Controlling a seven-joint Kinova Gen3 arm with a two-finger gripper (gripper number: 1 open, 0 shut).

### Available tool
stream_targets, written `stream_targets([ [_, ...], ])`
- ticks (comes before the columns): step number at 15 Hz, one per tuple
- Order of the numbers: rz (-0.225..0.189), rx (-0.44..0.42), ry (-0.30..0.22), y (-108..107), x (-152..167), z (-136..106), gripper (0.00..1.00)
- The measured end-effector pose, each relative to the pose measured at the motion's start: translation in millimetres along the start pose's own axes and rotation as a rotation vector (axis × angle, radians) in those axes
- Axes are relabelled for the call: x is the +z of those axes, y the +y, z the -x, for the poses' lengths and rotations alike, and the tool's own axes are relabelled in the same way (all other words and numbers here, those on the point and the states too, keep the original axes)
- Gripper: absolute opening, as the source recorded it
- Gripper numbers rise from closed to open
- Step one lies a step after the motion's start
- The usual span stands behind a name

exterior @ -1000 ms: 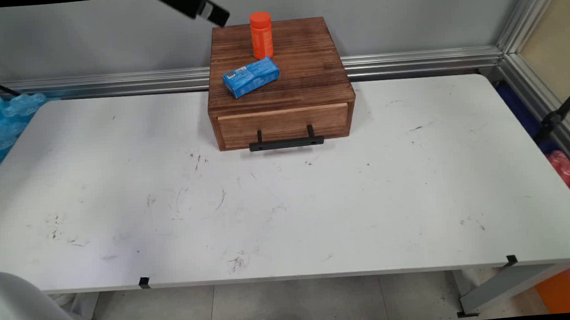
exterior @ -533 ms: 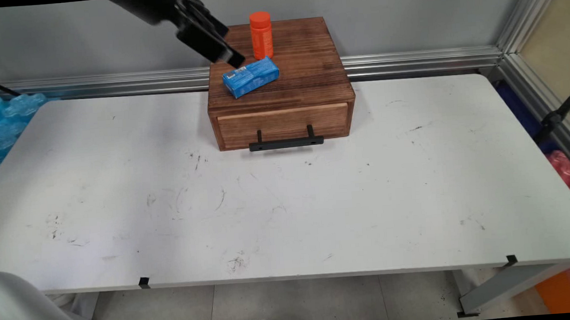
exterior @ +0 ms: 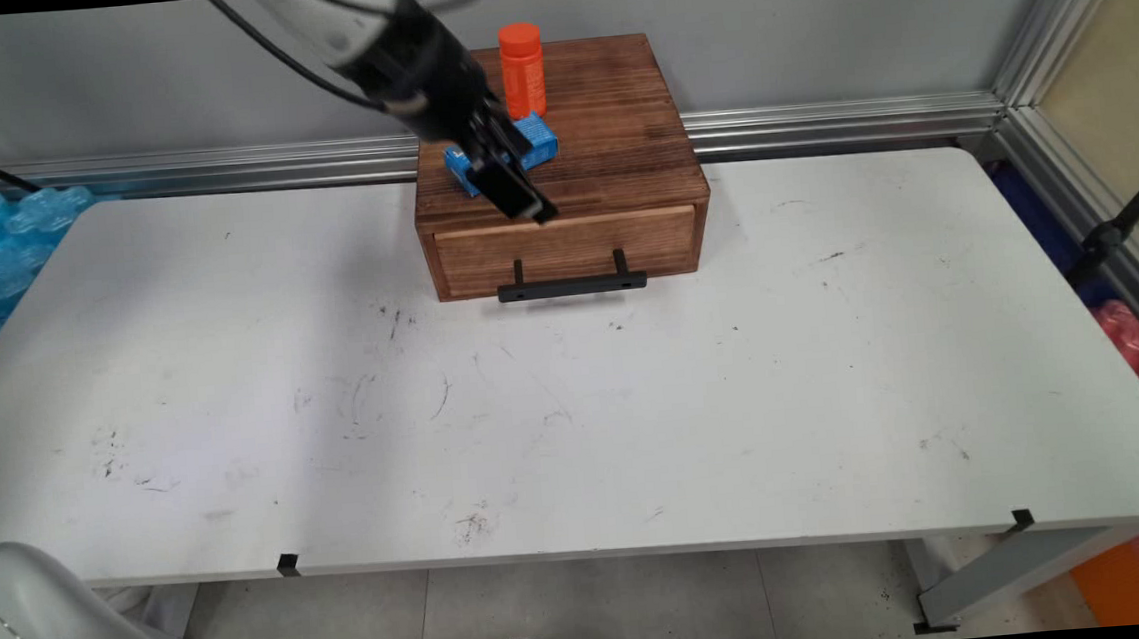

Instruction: Open the drawer

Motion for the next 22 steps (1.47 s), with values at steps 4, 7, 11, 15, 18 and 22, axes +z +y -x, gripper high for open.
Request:
stream_targets([
  [4, 0.008, 0.038, -0.067, -1, 45, -5, 1.0],
  [7, 0.019, 0.058, -0.111, -1, 76, -5, 1.0],
  [11, 0.042, 0.086, -0.175, 0, 122, -2, 1.0],
  [15, 0.052, 0.107, -0.214, -1, 150, 2, 1.0],
  [18, 0.06, 0.122, -0.241, -1, 168, 5, 1.0],
  [22, 0.067, 0.14, -0.271, -1, 188, 8, 1.0],
])
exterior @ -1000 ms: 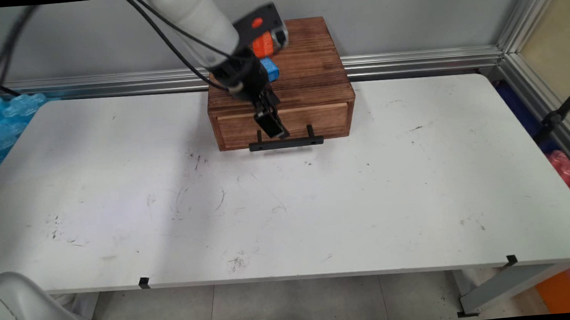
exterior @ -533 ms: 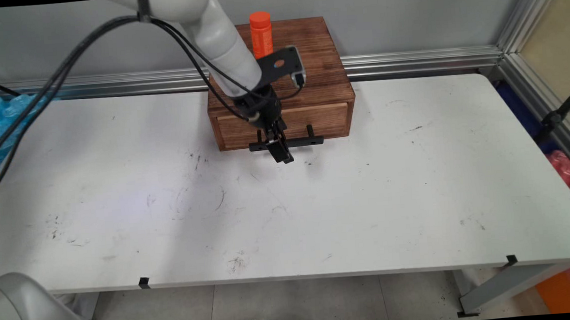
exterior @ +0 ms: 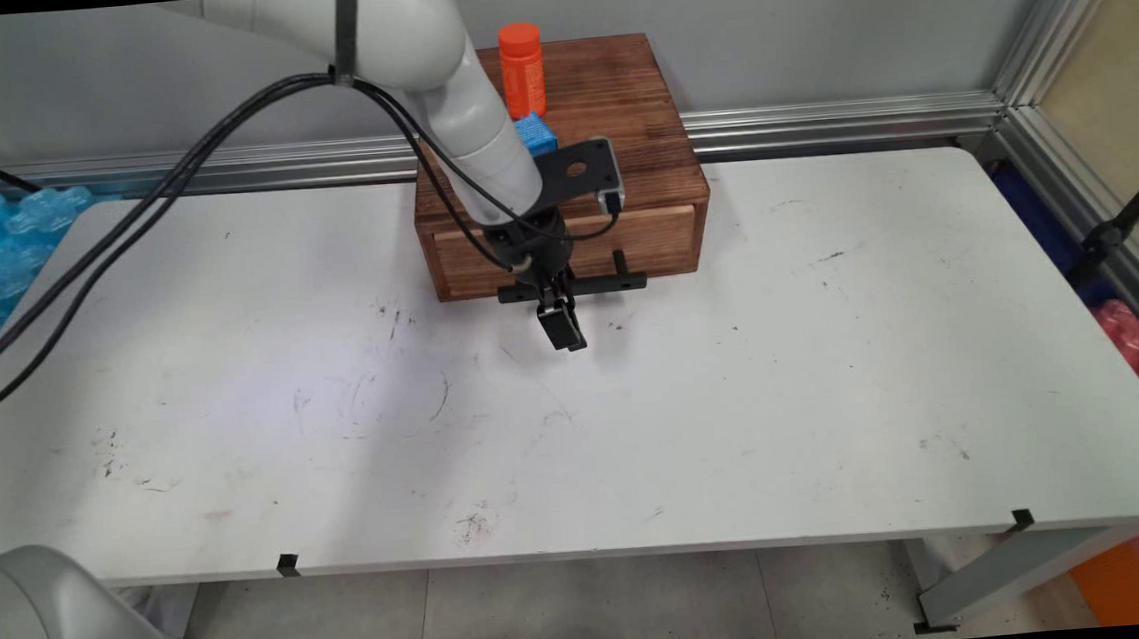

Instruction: Open the drawer

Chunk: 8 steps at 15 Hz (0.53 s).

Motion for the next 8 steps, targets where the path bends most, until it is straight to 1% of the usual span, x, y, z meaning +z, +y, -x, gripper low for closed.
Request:
stream_targets([
  [5, 0.011, 0.015, -0.022, 2, 14, -2, 1.0],
  [8, 0.023, 0.024, -0.029, 8, 18, -2, 1.0],
])
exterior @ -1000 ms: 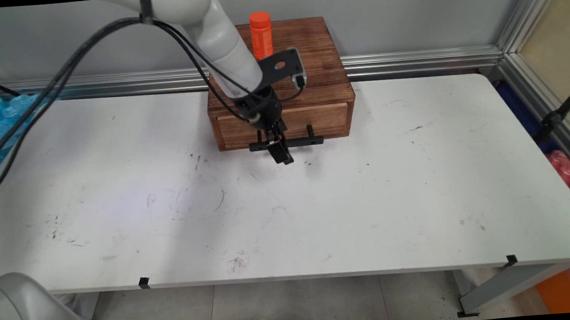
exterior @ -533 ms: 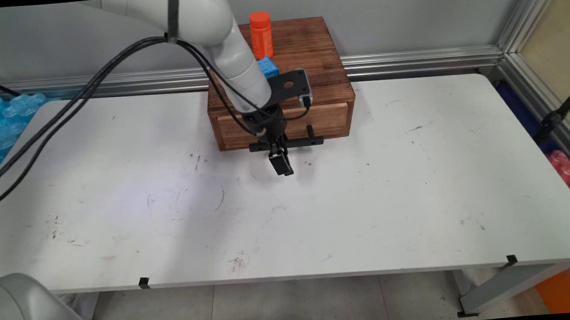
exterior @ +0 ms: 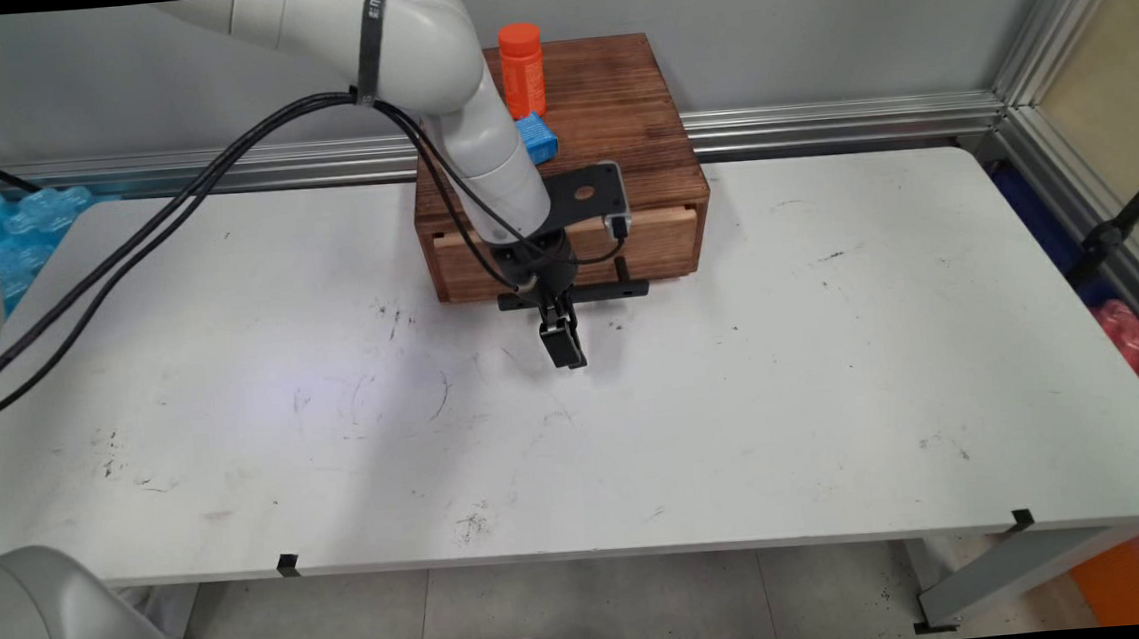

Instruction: Open the drawer

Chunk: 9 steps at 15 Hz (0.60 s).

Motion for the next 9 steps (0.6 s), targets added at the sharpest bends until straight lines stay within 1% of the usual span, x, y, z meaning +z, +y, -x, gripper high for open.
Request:
stream_targets([
  [4, 0.025, 0.008, -0.007, 18, -2, 1, 1.0],
  [5, 0.041, 0.013, -0.008, 32, -4, 0, 1.0],
  [9, 0.067, 0.026, 0.004, 62, -10, -7, 1.0],
])
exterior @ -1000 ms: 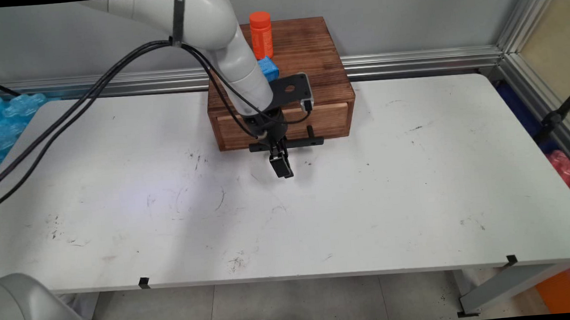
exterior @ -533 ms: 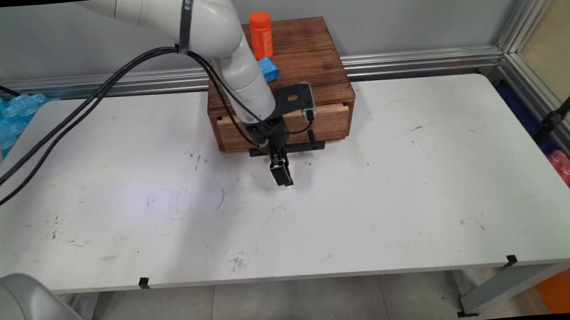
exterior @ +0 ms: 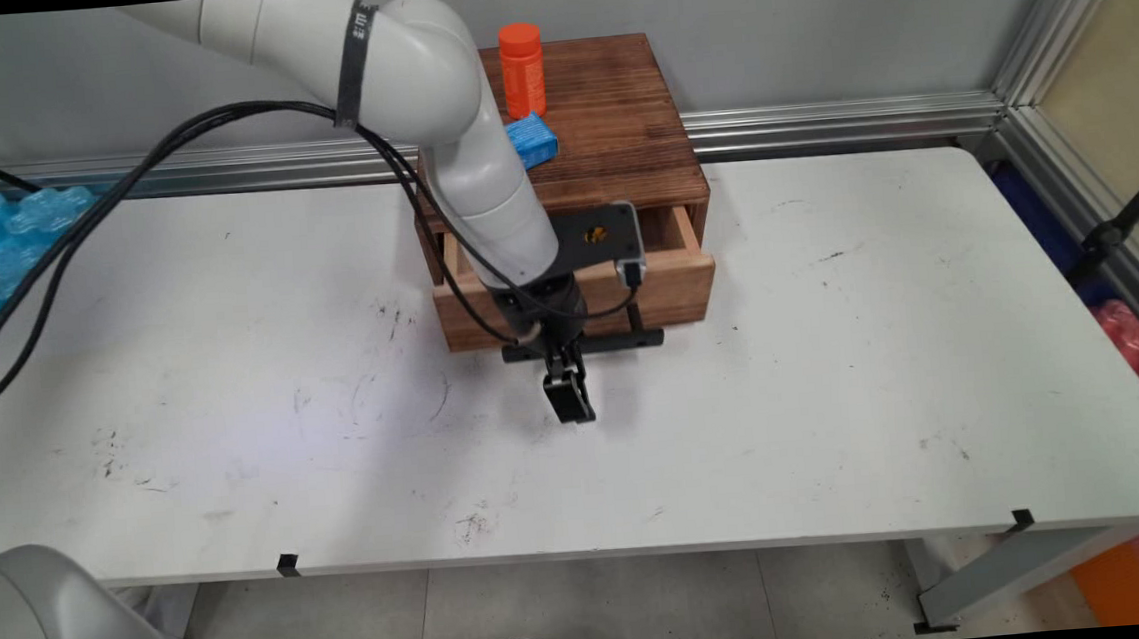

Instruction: Open the drawer

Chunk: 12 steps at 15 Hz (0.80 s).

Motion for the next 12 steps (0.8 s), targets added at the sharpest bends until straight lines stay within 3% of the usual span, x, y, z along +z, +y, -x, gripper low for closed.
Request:
stream_targets([
  [6, 0.034, 0.02, 0.012, 68, -6, -14, 1.0],
  [10, 0.037, 0.018, 0.011, 101, -5, -21, 1.0],
  [12, 0.037, 0.016, 0.012, 109, -4, -23, 1.0],
])
